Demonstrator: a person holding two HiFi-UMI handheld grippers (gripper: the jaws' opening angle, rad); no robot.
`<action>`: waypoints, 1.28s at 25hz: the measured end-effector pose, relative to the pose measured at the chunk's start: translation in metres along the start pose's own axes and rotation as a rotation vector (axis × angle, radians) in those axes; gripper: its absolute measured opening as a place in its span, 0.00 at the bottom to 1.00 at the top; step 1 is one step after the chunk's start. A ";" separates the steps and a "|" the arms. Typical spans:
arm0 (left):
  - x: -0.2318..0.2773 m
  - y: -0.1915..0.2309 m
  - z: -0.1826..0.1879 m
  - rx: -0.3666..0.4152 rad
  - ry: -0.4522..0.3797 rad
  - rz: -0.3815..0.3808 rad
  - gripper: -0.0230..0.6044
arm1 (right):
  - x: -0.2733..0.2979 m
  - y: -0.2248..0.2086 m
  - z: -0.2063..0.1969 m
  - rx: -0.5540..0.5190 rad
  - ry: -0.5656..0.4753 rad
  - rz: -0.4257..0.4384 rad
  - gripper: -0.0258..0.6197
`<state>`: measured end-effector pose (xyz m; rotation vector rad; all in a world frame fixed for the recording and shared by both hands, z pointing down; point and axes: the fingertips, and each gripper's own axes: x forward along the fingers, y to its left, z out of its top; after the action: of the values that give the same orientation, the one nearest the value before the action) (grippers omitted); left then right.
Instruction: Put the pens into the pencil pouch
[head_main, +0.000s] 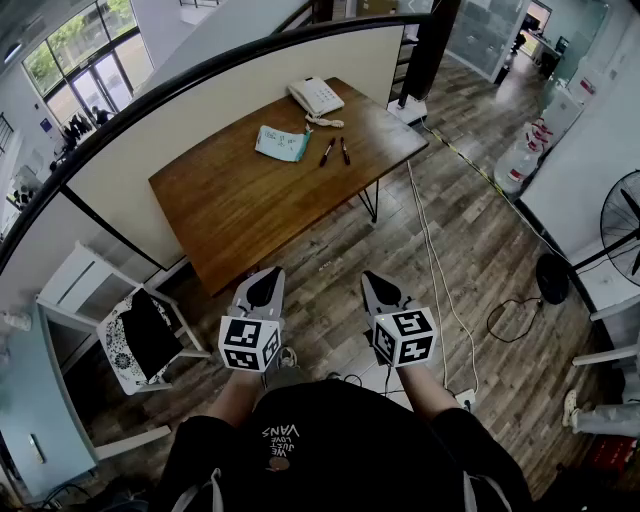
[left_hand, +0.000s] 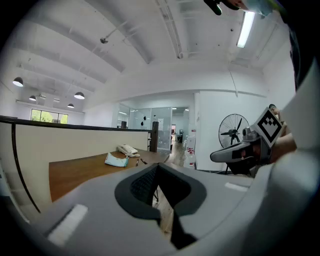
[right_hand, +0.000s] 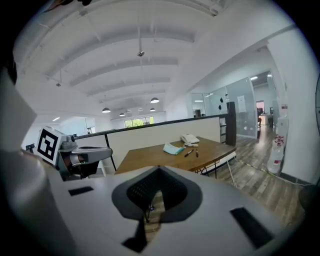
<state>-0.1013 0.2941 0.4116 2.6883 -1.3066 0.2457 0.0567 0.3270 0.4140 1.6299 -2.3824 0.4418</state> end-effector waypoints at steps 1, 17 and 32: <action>-0.001 -0.004 -0.001 0.003 -0.002 -0.002 0.05 | -0.003 -0.001 -0.001 -0.002 -0.003 -0.001 0.06; 0.003 -0.015 -0.014 -0.038 -0.015 0.026 0.25 | -0.002 -0.014 -0.009 0.064 -0.034 0.028 0.06; 0.109 0.069 -0.011 -0.077 0.060 -0.054 0.33 | 0.116 -0.055 0.023 0.107 0.010 -0.039 0.28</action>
<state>-0.0903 0.1709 0.4485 2.6262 -1.1995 0.2623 0.0658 0.1992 0.4398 1.7114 -2.3534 0.5783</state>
